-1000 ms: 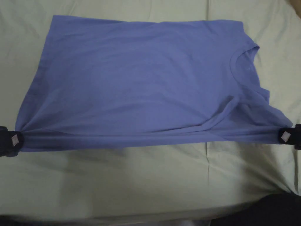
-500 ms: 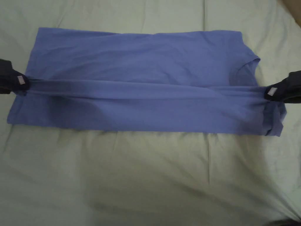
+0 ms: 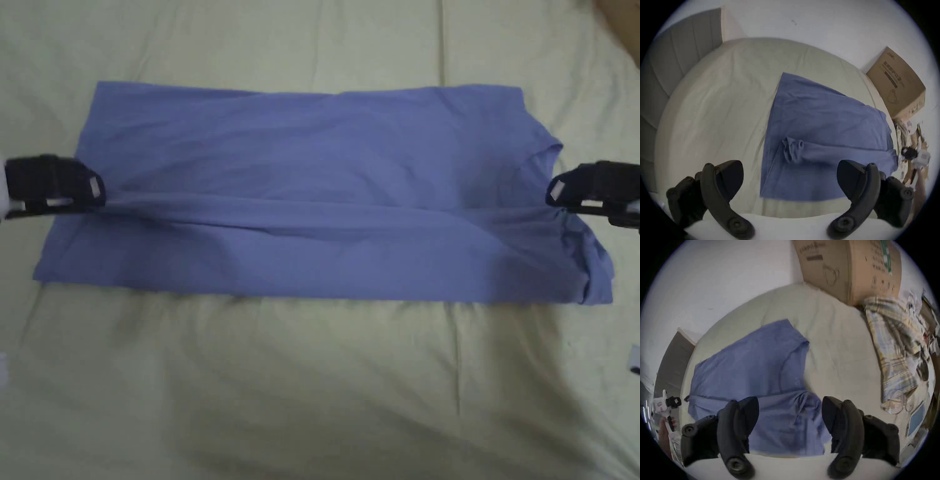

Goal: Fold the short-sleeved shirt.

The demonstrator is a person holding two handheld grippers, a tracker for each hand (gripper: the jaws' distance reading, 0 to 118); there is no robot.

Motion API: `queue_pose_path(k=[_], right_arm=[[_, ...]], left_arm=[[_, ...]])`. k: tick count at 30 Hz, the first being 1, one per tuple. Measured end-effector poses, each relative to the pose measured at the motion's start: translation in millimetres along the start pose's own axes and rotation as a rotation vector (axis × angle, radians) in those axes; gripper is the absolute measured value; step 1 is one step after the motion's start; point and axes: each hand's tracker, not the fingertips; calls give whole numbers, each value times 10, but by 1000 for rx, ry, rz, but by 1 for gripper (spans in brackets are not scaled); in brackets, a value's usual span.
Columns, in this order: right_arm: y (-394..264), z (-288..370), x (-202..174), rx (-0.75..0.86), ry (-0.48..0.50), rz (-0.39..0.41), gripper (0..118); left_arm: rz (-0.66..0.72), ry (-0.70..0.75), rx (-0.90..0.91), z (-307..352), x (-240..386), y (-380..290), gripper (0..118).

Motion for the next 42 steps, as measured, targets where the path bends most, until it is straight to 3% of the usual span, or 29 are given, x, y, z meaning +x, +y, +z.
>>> queue_pose_path(k=[2,3,4,5,6,8,13,17,18,20,21,25,27,28,29,30,31,33,34,35,36,37,39,42], right_arm=[[-142,237,-122,21,33,41,86],[-231,361,-197,44,45,65,83],[-304,457,-258,61,59,83,62],[-390,548,-305,73,70,102,30],[-476,619,-349,81,72,110,30],[-611,696,-435,85,55,115,0],[-737,700,-407,56,123,25,0],[-709,706,-359,30,123,24,0],[-698,722,-343,29,122,29,0],[-685,737,-313,31,119,32,0],[-678,739,-289,32,113,30,0],[-670,700,-156,26,104,-6,0],[-654,658,-76,14,98,-21,0],[-648,637,-40,9,89,-23,0],[-630,605,-1,4,65,-17,0],[-604,563,40,0,36,-4,0],[-580,522,75,-1,22,6,0],[-545,438,159,28,19,23,1],[-514,395,191,36,27,24,14],[-464,337,218,32,26,18,42],[-429,275,243,27,12,6,42],[-385,198,261,19,6,-3,56],[-317,1,307,-46,12,0,112],[-268,-228,358,-143,-48,-37,114]], left_arm=[[-68,12,46,273,90,-205,98],[-108,31,83,459,156,-349,74],[-136,46,108,579,199,-468,28],[-161,44,110,687,237,-593,3],[-159,46,102,773,246,-719,3],[-129,40,97,910,237,-896,3],[4,-35,35,928,94,-918,3],[50,-52,28,563,-118,-582,4],[75,-42,12,425,-172,-501,13],[84,-31,-28,143,-247,-378,90],[79,12,-78,-30,-270,-353,117],[33,136,-163,-475,-237,-409,108],[23,80,-223,-475,-167,-491,97],[-10,129,-197,-392,-110,-502,82],[-31,105,-154,-286,-79,-485,53],[-29,59,-134,-185,-53,-476,16],[-11,24,-121,-109,-52,-445,2],[3,-20,-84,86,-42,-411,2],[-3,-16,-74,171,-34,-393,2],[-8,-15,-48,248,-17,-375,2],[-2,-18,-38,317,-21,-358,2],[7,-26,-32,374,-22,-343,2],[7,-29,-6,319,-218,-286,2],[1,-16,-15,340,-224,-298,2]])
